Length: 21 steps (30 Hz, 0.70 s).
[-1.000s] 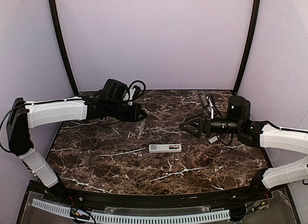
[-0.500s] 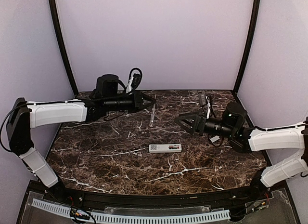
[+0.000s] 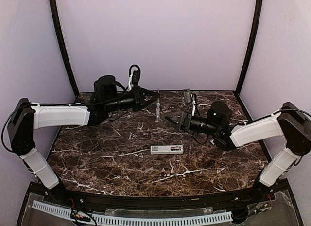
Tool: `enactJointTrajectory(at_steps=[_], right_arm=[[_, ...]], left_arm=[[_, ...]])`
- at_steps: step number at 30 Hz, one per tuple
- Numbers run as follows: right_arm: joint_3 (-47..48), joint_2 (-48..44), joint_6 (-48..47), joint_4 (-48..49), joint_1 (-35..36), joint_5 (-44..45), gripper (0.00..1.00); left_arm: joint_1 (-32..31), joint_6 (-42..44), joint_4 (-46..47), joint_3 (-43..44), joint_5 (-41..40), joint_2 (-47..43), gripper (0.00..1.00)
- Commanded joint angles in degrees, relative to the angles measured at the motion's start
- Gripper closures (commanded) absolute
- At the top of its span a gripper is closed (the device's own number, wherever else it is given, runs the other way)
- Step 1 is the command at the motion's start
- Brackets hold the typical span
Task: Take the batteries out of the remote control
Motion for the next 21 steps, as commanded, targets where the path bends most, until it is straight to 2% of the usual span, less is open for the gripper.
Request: enactJointTrajectory(at_steps=[1, 6, 10, 15, 21], right_arm=[[3.51, 3.49, 2.47, 6.94, 1.38, -2.62, 0.28], [6.67, 6.79, 3.01, 7.54, 2.2, -4.09, 0.37], [8.48, 8.22, 2.97, 6.88, 2.79, -4.74, 0.51], [9.84, 8.78, 2.63, 4.51, 3.18, -4.88, 0.74], [10.67, 8.23, 1.5, -0.39, 3.2, -4.53, 0.91]], left_arm=[[0.17, -1.92, 3.85, -1.4, 1.24, -0.68, 1.0], [0.17, -1.53, 3.38, -2.64, 0.57, -2.06, 1.0], [0.17, -1.64, 4.19, -3.6, 0.01, -2.72, 1.0], [0.17, -1.09, 4.54, -4.46, -0.55, -3.36, 1.0], [0.17, -0.64, 5.33, -5.72, -0.84, -4.53, 1.0]])
